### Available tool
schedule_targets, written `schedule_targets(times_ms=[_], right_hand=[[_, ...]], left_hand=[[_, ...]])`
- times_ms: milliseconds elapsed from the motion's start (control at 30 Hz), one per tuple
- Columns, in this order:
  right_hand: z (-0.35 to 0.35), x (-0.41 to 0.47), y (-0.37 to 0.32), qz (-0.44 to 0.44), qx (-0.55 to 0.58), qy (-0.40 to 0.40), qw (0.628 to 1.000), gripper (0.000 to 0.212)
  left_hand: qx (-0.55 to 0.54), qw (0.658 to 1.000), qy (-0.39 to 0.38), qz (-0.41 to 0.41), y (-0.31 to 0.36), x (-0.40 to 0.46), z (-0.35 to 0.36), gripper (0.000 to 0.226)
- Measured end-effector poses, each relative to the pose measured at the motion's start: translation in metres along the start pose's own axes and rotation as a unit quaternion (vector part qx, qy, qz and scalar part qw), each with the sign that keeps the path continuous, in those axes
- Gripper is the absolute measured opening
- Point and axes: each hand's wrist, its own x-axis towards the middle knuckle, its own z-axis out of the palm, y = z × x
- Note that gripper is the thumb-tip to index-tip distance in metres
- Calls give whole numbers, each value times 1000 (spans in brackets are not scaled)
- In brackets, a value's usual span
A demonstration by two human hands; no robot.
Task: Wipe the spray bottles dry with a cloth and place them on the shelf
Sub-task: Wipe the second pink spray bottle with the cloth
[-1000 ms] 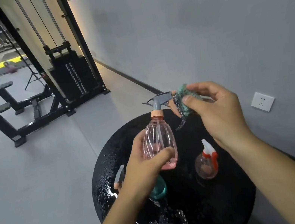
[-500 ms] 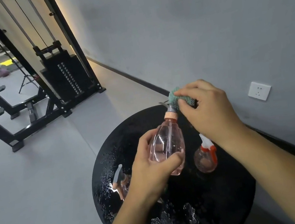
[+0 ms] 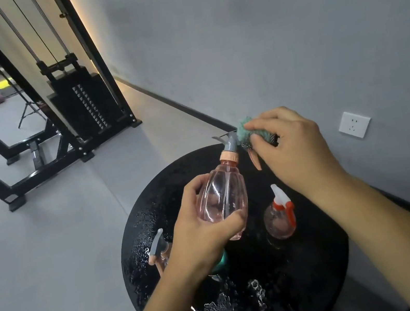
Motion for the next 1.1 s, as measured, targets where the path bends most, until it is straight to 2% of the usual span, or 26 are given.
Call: schedule_targets(times_ms=[133,333,533,700,900,1100], right_hand=[[3,-10,-5,-47,20,-37,998,27],[-8,-1,11,20,-2,6,1000,26],[1,-16,-5,-57,33,-60,996,28],[-3,-11,6,-22,7,-12,1000,25],[3,-18,-5,-63,24,-47,997,27],[-11,-4,12,-11,4,37,999,26]], left_hand=[[10,1000,-16,-2,-1,-2,5,77],[2,1000,3,4,0,2,6,77],[1,1000,0,3,-2,3,12,77],[-7,1000,6,7,1,2,9,74],[3,1000,5,1,2,1,8,73],[18,1000,1,4,3,1,0,72]])
